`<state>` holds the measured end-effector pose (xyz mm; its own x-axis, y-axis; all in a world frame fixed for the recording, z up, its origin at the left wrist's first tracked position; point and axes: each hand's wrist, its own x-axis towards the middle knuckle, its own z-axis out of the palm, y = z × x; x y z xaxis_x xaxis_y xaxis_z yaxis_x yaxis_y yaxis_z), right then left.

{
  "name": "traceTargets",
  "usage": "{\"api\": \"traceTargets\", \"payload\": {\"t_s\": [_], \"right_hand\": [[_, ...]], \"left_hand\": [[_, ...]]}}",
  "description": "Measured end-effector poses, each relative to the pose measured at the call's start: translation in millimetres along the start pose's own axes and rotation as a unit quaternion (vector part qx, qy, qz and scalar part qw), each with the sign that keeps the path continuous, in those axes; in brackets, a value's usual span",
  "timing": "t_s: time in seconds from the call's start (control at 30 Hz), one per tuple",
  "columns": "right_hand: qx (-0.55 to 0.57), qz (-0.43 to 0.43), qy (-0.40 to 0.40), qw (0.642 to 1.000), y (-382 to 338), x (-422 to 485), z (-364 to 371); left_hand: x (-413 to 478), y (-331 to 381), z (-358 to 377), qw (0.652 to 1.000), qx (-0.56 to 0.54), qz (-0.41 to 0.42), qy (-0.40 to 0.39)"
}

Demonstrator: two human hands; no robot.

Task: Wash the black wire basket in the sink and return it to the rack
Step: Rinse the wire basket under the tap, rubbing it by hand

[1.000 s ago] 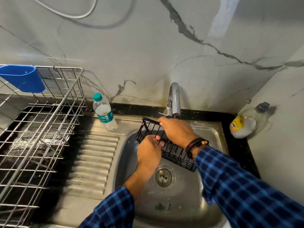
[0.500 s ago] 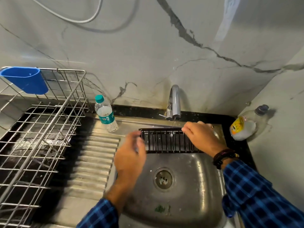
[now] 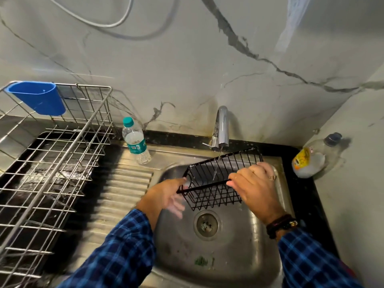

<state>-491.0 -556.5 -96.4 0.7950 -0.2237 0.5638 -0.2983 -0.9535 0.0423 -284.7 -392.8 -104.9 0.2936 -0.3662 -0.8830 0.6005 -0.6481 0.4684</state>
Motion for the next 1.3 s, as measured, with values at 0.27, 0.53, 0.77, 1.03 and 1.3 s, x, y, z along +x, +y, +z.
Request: {"api": "traceTargets", "payload": {"t_s": [0.27, 0.53, 0.77, 1.03, 1.3], "right_hand": [[-0.031, 0.151, -0.086, 0.984, 0.3, -15.2, -11.5], [0.194, 0.236, -0.395, 0.866, -9.3, 39.6, 14.1], [0.114, 0.047, -0.453, 0.883, -40.3, 107.6, 72.1], [0.226, 0.008, -0.531, 0.817, -25.6, 105.1, 92.0], [0.169, 0.046, -0.533, 0.828, -33.4, 112.9, 90.1]], "left_hand": [[24.6, -7.7, 26.7, 0.993, -0.028, 0.111, 0.025], [23.5, -30.8, 65.0, 0.991, -0.02, 0.114, 0.067], [16.1, -44.3, 62.5, 0.985, 0.108, 0.132, 0.025], [27.7, -56.1, 28.5, 0.989, 0.089, 0.112, 0.036], [13.6, -61.7, 40.2, 0.985, 0.109, 0.115, 0.074]]}}
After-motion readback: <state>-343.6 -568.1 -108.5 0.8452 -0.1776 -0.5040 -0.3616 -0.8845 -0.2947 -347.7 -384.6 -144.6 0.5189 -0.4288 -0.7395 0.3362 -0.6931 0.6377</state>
